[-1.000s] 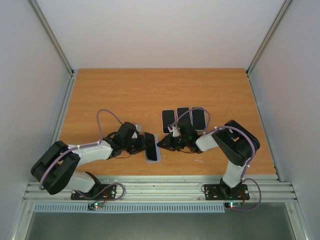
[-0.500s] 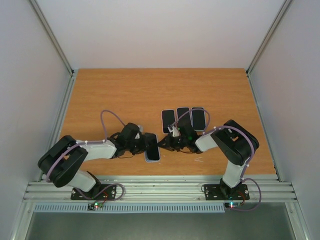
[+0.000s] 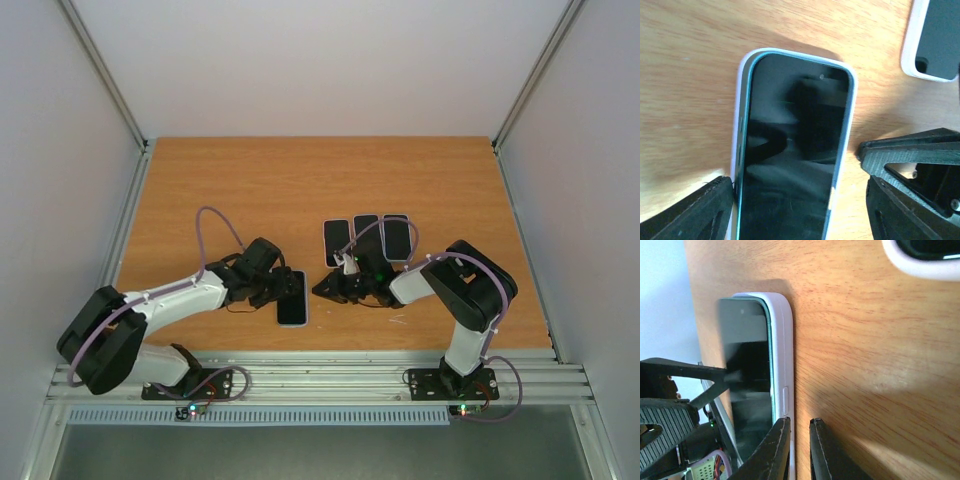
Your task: Put the phone into the phone case
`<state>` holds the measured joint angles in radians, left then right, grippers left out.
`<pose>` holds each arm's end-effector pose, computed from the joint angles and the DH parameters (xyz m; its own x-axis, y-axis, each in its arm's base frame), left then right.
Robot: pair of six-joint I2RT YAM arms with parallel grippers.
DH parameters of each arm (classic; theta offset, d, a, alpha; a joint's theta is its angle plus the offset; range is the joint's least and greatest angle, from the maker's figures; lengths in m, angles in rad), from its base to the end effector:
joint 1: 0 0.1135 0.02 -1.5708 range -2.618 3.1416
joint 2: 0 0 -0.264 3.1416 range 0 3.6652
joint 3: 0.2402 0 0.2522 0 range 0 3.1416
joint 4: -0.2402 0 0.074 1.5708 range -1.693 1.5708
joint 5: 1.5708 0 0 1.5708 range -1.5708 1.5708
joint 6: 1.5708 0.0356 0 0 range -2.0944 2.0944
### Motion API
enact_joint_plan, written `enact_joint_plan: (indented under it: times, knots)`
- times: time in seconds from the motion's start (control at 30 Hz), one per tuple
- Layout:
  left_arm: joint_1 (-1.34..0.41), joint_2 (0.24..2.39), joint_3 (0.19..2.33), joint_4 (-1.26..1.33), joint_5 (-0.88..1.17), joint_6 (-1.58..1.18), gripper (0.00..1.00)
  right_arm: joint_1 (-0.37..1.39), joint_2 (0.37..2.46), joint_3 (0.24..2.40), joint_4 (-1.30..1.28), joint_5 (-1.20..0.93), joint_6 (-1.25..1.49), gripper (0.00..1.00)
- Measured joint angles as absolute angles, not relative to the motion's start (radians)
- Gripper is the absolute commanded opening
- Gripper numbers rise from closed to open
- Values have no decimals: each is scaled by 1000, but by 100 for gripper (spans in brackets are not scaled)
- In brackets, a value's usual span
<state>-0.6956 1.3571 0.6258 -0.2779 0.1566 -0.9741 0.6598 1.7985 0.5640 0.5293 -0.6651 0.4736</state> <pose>0.1842 -0.1610 0.1602 -0.9415 -0.2784 -0.1900 -0.1459 0.8449 -0.5147 0.2194 0.1980 0.0931 -0.8451 -0.2014 -0.4952 -0.5261 0.4781 0.7033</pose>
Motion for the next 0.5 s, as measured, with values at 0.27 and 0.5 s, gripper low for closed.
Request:
enact_joint_plan:
  times: [0.27, 0.5]
  knots:
    - [-696, 1321, 668, -463, 112, -945, 62, 661, 1798, 564, 527, -665, 473, 14]
    - [-697, 1322, 670, -513, 115, -929, 39, 665, 1798, 564, 526, -669, 472, 14]
